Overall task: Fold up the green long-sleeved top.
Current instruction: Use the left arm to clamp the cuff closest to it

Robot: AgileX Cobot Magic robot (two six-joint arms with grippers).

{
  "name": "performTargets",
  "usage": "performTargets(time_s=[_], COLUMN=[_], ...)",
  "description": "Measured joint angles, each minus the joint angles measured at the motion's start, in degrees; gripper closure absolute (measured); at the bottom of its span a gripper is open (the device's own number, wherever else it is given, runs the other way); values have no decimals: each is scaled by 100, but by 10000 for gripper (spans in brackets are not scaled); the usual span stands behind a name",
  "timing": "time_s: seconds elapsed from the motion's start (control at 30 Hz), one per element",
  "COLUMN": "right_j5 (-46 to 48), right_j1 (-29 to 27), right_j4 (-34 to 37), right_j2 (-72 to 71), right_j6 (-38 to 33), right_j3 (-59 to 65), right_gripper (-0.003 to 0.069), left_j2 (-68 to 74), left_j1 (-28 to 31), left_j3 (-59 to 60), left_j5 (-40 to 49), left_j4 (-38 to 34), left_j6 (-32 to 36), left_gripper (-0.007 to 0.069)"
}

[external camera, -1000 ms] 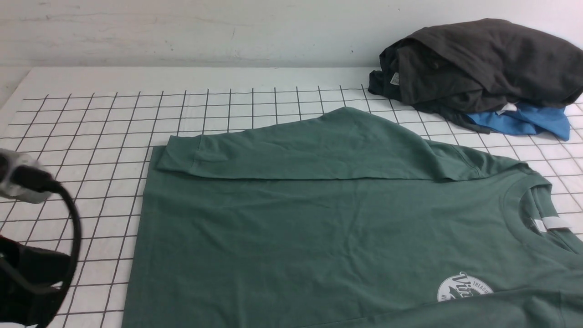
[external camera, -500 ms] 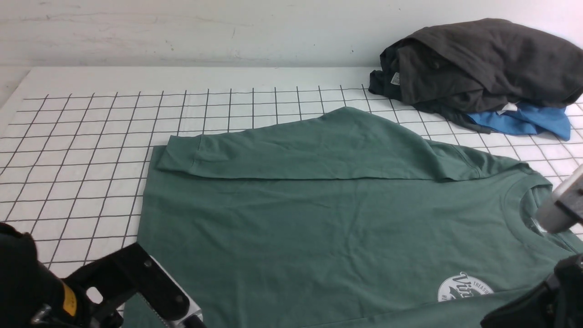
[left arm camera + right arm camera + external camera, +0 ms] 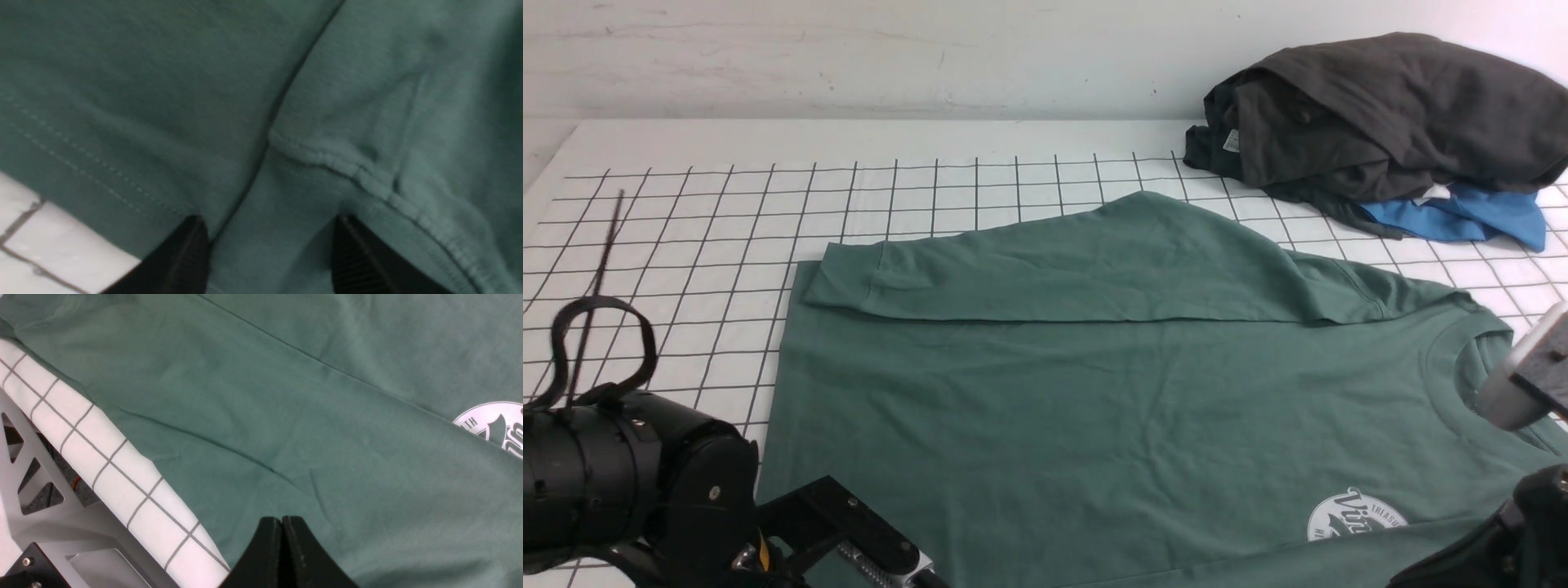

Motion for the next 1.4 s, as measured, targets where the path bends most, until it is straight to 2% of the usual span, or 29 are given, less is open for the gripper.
performTargets(time_s=[0.23, 0.43, 0.47, 0.67, 1.07, 1.17, 1.4], right_j5=[-26, -66, -102, -146, -181, -181, -210], right_j1=[0, 0, 0, 0, 0, 0, 0], right_j4=[58, 58, 58, 58, 60, 68, 68], right_j2=[0, 0, 0, 0, 0, 0, 0], right_j6=[-4, -4, -16, -29, -38, -40, -42], right_j3=[7, 7, 7, 7, 7, 7, 7], right_gripper=[673, 673, 673, 673, 673, 673, 673], left_j2=[55, -25, -89, -302, -370, -370, -370], left_j1=[0, 0, 0, 0, 0, 0, 0], left_j3=[-35, -35, -16, 8, 12, 12, -119], left_j5=[32, 25, 14, -39, -42, -42, 173], left_j4=[0, -23, -49, -67, -73, -75, -27], left_j6=[1, 1, 1, 1, 27, 35, 40], left_gripper=[258, 360, 405, 484, 547, 593, 601])
